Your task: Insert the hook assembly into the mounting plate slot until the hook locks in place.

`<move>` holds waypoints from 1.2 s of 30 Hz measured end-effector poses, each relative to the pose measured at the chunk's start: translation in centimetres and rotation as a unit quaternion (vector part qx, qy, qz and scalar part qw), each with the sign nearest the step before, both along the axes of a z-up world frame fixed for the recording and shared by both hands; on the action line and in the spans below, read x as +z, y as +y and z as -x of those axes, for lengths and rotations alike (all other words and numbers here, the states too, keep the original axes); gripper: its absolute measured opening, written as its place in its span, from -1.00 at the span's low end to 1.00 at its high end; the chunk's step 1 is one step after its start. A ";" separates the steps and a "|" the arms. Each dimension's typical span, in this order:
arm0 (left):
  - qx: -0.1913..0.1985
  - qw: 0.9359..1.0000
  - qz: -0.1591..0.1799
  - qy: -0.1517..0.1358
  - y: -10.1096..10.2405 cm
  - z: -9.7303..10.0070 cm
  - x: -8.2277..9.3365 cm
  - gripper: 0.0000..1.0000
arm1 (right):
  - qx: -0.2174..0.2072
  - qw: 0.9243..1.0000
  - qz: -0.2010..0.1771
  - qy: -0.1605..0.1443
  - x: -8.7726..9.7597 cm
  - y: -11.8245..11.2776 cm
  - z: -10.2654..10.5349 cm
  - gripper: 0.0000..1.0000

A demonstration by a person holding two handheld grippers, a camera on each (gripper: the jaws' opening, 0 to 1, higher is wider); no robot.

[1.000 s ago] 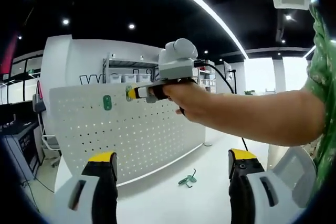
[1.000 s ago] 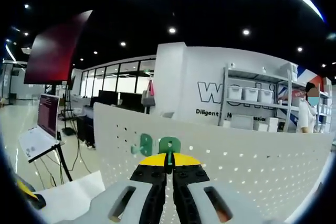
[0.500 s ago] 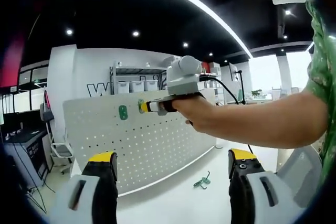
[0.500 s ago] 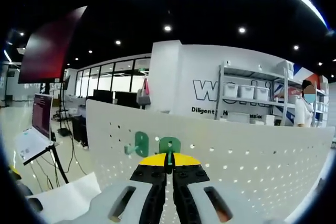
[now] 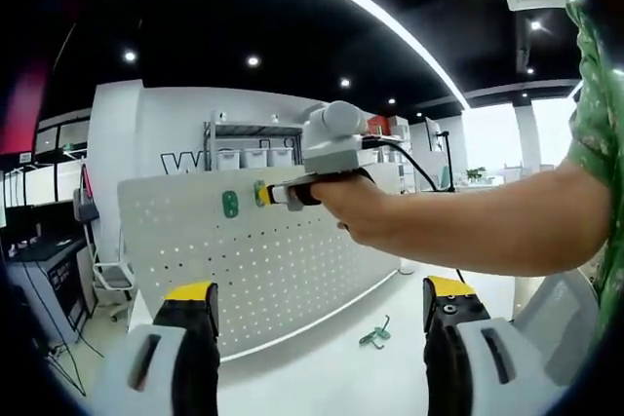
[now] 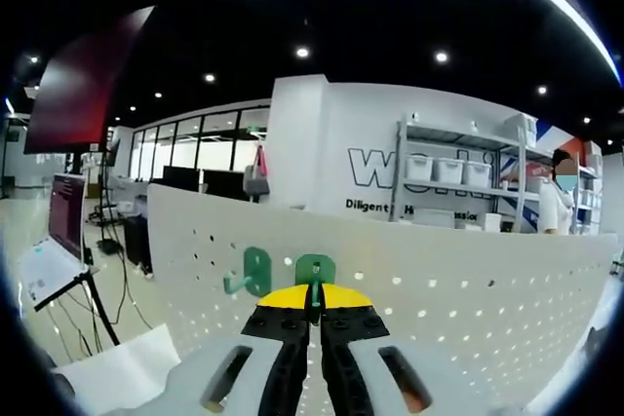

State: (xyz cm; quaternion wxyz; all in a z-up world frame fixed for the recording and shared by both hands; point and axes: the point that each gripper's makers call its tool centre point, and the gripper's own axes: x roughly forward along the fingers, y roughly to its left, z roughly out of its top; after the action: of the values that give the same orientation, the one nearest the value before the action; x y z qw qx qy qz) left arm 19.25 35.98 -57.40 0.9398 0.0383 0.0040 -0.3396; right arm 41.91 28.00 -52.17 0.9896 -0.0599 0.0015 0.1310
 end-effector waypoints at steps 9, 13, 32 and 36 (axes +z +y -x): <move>-0.005 1.000 -0.001 0.006 0.0 0.0 -0.5 0.75 | -0.012 1.000 -0.004 0.005 -0.2 -0.3 -0.5 -0.98; -0.007 1.000 0.001 0.007 0.0 0.0 -0.6 0.74 | -0.013 1.000 -0.005 0.004 -0.2 -0.2 -0.6 -0.97; -0.013 1.000 0.006 0.010 0.2 0.2 -1.0 0.69 | -0.026 1.000 0.001 -0.005 -0.1 -0.1 -0.7 -0.97; -0.014 1.000 0.006 0.011 0.2 0.2 -1.2 0.68 | -0.032 0.999 0.000 -0.007 -0.1 -0.1 -0.8 -0.97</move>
State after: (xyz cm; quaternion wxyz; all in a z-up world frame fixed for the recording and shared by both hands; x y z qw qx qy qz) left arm 19.01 36.20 -58.59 0.9350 0.0289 0.0120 -0.3532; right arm 42.70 27.91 -52.27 0.9932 -0.0604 -0.0038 0.0993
